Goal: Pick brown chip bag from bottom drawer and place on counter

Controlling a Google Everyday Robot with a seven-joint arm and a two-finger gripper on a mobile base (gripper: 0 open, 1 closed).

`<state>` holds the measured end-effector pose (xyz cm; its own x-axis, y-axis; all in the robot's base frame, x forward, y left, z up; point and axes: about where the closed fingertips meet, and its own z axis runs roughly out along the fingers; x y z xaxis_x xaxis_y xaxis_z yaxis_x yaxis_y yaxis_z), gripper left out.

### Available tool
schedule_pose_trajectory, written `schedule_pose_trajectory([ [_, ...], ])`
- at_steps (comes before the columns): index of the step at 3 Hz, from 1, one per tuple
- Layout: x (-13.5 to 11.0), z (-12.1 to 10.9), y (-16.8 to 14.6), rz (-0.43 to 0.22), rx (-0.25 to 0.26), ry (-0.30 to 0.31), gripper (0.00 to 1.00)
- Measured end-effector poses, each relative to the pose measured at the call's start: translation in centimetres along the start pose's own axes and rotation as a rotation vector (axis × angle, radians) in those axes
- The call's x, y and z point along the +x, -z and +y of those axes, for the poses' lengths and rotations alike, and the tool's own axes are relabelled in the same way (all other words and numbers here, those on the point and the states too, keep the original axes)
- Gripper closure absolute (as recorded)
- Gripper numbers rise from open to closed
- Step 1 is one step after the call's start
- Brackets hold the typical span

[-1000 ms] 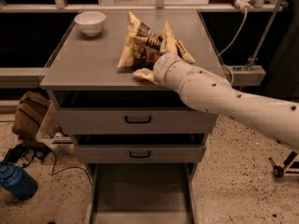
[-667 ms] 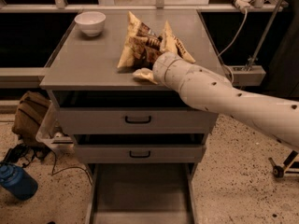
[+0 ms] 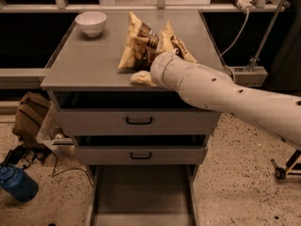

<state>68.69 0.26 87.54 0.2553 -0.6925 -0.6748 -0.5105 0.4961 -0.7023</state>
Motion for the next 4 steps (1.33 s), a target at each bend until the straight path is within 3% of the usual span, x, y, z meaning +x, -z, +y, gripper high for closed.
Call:
schedule_pose_trajectory([
  [1,0.0,0.0,0.0,0.000,0.000,0.000,0.00],
  [2,1.8,-1.4,2.2,0.041,0.072,-0.006,0.00],
  [3,4.7,-6.6,9.8,0.147,0.273,0.065,0.00],
  [4,7.0,-10.9,21.6,0.292,0.505,0.164,0.00],
])
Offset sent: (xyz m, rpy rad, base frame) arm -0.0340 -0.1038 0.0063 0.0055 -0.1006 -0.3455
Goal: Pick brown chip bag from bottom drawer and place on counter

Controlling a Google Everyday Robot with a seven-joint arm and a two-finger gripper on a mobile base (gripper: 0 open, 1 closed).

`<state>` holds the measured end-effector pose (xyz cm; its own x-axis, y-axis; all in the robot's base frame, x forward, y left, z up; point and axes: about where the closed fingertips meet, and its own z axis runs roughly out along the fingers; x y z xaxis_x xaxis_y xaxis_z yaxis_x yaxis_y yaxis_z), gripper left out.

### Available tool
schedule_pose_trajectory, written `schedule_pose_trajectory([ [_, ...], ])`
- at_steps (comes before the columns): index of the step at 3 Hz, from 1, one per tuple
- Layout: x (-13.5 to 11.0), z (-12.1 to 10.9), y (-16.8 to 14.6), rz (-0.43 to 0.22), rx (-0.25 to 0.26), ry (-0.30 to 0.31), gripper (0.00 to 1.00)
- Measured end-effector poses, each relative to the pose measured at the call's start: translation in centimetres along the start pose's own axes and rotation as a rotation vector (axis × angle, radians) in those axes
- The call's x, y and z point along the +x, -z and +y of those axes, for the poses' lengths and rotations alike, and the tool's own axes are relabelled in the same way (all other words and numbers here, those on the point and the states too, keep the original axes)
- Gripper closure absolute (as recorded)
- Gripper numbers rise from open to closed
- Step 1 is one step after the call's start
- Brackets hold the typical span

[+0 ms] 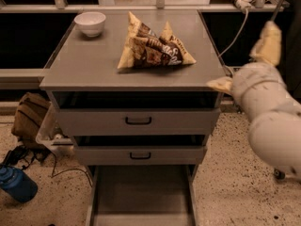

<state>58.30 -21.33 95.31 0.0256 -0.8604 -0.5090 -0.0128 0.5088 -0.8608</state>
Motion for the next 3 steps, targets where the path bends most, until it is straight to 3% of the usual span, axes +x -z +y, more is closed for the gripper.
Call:
schedule_pose_trajectory([
  [1,1.6,-7.0,9.3,0.123,0.229,0.121,0.00],
  [2,-0.3,-11.4,17.8,0.243,0.410,0.234,0.00],
  [3,-1.0,-11.4,19.5,0.286,0.430,0.201,0.00],
])
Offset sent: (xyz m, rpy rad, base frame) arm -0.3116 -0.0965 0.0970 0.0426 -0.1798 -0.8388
